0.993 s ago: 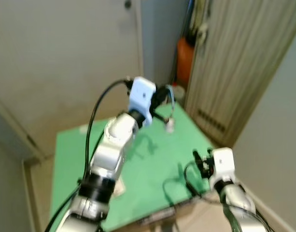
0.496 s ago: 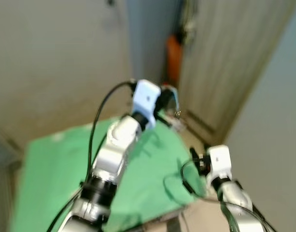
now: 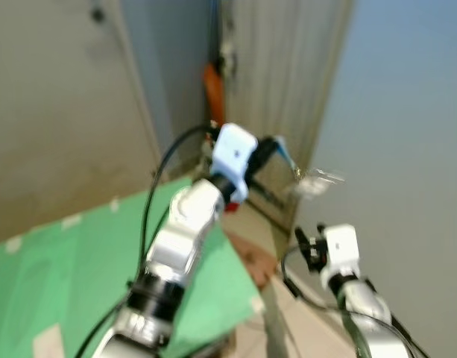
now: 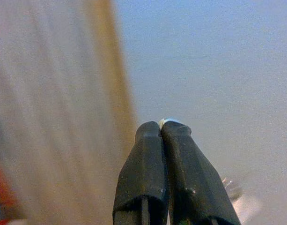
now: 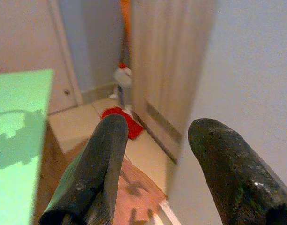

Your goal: Hang keys on a hook

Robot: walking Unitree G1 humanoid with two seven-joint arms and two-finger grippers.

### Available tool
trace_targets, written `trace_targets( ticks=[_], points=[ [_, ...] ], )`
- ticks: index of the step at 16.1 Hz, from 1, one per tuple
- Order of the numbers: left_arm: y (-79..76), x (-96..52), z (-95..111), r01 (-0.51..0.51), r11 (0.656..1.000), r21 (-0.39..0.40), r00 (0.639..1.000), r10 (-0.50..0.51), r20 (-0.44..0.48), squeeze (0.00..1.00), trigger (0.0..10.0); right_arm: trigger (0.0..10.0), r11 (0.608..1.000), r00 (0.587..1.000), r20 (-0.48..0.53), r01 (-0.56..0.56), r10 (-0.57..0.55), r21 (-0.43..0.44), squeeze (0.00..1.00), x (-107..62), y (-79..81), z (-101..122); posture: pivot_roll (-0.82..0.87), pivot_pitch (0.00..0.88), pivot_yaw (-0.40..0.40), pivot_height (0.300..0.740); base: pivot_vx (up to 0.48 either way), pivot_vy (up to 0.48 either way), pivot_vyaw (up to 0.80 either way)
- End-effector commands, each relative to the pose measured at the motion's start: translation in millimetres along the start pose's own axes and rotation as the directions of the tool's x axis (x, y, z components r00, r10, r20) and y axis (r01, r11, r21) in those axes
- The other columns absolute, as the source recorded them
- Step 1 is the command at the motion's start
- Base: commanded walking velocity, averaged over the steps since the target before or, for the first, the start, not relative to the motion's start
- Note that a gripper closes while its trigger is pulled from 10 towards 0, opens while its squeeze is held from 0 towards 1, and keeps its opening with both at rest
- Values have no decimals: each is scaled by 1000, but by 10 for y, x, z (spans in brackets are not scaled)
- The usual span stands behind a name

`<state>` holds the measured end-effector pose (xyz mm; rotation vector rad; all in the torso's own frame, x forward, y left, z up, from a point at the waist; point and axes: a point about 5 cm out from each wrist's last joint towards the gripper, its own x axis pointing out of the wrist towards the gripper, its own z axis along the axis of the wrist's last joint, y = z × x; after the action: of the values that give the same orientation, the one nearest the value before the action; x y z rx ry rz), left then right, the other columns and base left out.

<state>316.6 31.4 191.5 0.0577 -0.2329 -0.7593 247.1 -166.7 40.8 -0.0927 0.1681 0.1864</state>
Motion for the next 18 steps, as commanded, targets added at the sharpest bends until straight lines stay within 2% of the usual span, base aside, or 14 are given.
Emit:
trace_targets(
  ticks=[1,7,12,15,16,17,18],
  points=[
    [14,-3,47,8,1000,14,1000,-8,13,0,0,10000,1000,1000,14,-8,8,14,0,18,13,30,-86,0,55,720,0,0,-475],
    [0,-10,30,24,1000,5,1000,-24,13,0,0,10000,1000,1000,19,1,-1,18,0,1,-6,26,-89,0,56,712,0,0,-485],
    [235,-134,-126,-68,998,1,997,68,-47,0,0,10000,999,1000,29,10,-11,32,0,14,-20,55,-86,0,57,712,0,0,-494],
    [198,-131,-122,-60,998,-1,997,60,-44,0,0,10000,1000,1000,11,17,-17,0,0,31,-14,45,-84,0,53,712,0,0,-500],
    [195,-128,-119,-57,998,-4,998,57,-38,0,0,10000,1000,1000,18,-17,16,20,0,32,20,55,-84,0,53,707,0,0,-456],
    [195,-127,-119,-56,998,-4,998,56,-37,0,0,10000,1000,1000,21,-10,10,0,0,27,19,63,-85,0,55,699,0,0,-456],
    [193,-125,-120,-53,999,-3,998,53,-37,0,0,10000,1000,1000,19,0,0,17,0,27,10,55,-85,0,55,691,0,0,-463]
  ],
)
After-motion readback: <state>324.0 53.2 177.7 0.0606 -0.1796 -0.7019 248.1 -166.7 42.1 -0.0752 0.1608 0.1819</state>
